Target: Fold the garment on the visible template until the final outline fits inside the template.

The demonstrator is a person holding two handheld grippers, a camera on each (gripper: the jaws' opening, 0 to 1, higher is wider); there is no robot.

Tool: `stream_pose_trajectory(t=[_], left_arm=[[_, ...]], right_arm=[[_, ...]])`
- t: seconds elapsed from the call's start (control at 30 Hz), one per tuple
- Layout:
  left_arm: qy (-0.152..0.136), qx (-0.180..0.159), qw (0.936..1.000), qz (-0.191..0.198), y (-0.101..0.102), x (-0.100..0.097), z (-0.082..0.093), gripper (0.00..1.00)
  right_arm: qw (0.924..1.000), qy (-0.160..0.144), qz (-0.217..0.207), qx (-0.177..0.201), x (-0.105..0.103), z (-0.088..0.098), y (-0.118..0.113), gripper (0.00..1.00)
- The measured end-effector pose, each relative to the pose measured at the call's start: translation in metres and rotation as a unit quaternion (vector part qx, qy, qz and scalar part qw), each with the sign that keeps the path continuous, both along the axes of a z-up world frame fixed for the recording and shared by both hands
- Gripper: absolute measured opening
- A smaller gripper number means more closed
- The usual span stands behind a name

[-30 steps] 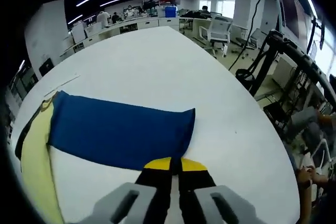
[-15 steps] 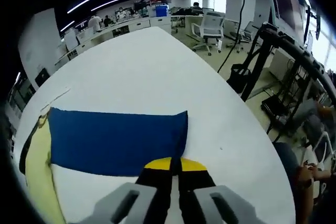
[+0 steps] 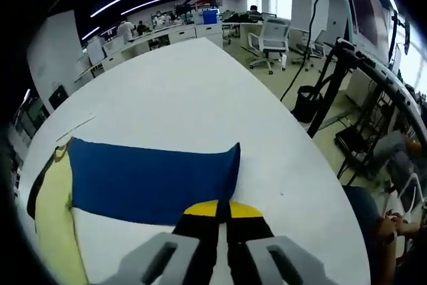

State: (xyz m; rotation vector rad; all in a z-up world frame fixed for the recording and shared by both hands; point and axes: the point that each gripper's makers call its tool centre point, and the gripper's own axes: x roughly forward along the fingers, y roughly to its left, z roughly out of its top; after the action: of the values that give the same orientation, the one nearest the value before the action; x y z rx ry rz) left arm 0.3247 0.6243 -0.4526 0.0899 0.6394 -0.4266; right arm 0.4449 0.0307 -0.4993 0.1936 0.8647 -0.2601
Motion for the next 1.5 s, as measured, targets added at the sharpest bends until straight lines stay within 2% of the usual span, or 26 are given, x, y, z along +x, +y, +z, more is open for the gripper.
stream_pose_trajectory(t=[0.53,1.07,1.5], left_arm=[[-0.005,-0.002,1.0000,-0.006,-0.002,0.001,0.004,0.99],[0.005,0.003,0.9998,-0.017,-0.004,0.000,0.004,0.99],[0.003,0.000,0.9997,-0.026,-0.008,0.001,0.005,0.99]], right_arm=[[0.9994,-0.023,0.024,0.004,0.017,0.022,0.018,0.00],[0.9962,-0.034,0.078,0.015,0.044,0.032,0.055,0.00],[0.9904,-0.050,0.127,0.026,0.057,0.052,0.096,0.00]])
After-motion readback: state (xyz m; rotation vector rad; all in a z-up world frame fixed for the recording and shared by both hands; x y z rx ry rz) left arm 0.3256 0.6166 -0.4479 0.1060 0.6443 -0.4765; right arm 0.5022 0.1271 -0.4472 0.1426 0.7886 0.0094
